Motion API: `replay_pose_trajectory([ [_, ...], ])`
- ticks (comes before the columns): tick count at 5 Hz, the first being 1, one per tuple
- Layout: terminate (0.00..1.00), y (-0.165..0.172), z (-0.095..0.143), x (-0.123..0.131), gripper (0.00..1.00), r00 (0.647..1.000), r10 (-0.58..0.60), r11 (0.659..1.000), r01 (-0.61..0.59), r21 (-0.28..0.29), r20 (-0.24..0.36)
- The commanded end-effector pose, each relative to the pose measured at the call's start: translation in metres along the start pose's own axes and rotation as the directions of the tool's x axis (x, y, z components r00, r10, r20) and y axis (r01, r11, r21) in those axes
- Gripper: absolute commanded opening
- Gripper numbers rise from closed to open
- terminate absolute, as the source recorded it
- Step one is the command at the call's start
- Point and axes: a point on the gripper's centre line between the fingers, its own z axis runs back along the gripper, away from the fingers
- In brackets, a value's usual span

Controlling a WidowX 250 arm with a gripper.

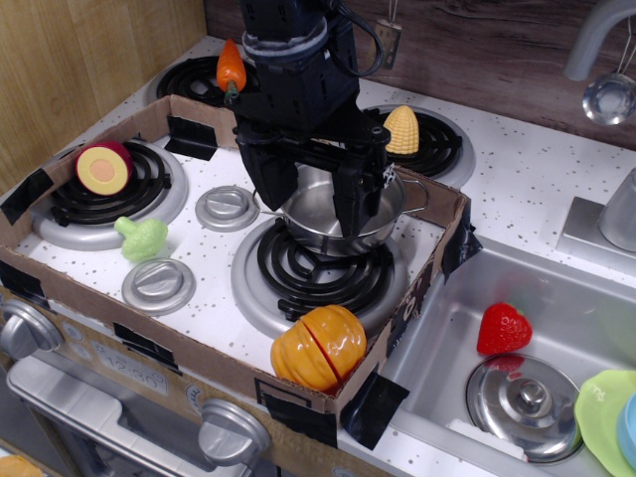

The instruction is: Put broccoli in pot

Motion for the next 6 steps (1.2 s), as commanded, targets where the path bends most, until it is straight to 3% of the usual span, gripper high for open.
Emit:
replay_pose_trajectory([
  [1, 0.00, 0.000, 0.000, 0.000, 1.00, 1.000, 0.000, 1.000, 0.000, 0.000, 0.000],
  [4, 0.00, 0.072, -0.010, 0.007, 1.00, 0.996, 0.070, 0.991, -0.075, 0.114, 0.049],
  [6, 0.00, 0.113, -0.009, -0.011, 1.00, 0.989, 0.138, 0.973, -0.146, 0.179, 0.056],
])
